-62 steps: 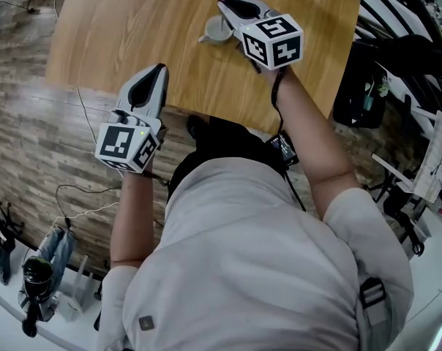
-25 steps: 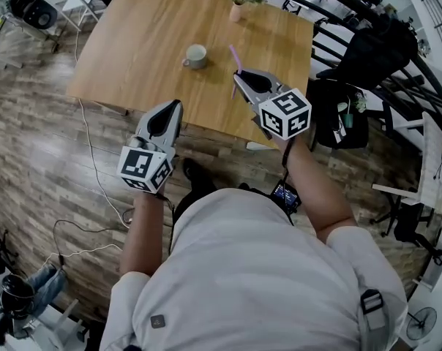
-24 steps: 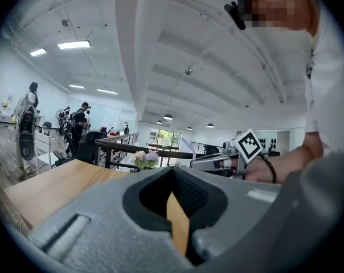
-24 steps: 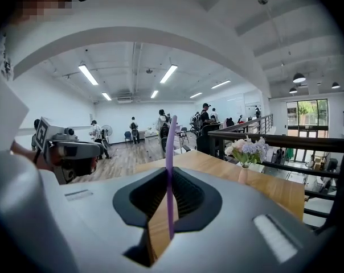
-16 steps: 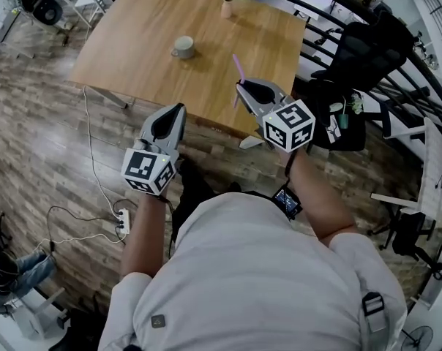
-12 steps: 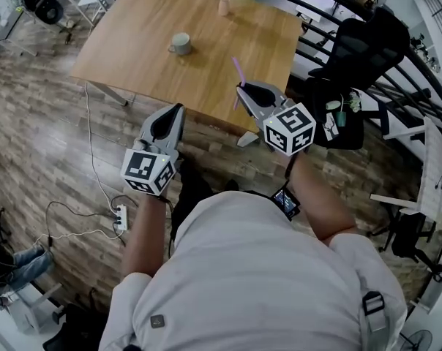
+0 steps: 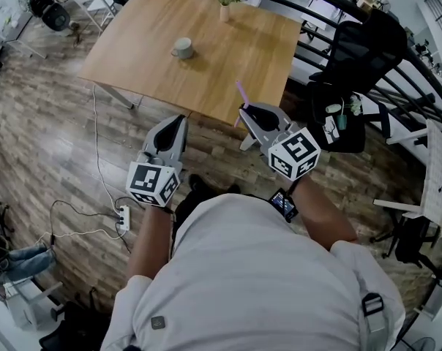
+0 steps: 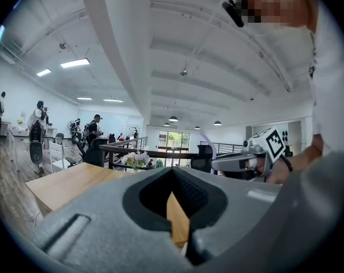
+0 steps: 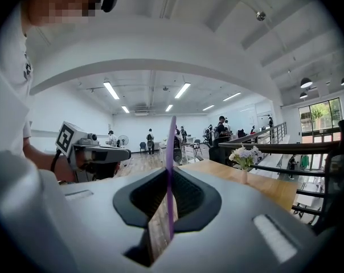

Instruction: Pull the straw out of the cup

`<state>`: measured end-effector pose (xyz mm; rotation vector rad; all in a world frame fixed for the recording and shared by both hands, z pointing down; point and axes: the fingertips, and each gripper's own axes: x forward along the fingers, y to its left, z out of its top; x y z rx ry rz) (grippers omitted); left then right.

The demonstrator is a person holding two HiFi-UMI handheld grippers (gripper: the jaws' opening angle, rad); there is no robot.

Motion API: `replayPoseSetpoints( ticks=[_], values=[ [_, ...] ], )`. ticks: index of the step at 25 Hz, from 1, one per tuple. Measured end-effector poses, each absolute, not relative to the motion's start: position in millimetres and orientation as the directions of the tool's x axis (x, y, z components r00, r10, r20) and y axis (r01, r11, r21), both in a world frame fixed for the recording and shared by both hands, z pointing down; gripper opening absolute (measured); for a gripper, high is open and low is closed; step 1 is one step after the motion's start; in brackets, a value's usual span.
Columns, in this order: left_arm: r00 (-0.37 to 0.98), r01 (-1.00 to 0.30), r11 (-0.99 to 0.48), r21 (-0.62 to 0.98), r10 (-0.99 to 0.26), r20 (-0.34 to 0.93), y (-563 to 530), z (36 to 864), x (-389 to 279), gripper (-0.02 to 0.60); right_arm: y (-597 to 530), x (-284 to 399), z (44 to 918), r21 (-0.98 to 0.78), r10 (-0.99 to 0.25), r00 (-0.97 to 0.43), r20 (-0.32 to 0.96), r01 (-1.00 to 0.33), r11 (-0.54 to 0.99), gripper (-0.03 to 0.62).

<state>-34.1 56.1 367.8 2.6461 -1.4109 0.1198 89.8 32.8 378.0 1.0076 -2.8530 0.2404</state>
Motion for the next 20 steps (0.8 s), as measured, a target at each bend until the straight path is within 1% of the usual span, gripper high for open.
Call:
replayPoseSetpoints(
  ticks=[5, 20],
  values=[
    [0.562, -0.827, -0.554, 0.096, -0.817, 0.126, 58.6, 366.4, -33.5, 0.005, 43.8, 88.1, 373.3, -0.095, -0.598, -0.788, 0.147, -0.613, 0.784, 0.032],
    [0.577, -0.817, -0.568, 0.100, -0.805, 0.136, 66.9, 371.2, -26.6, 0.005, 46.3, 98.2, 364.9, -0.095, -0.599, -0.789, 0.134, -0.612, 0.785, 0.034]
  ],
)
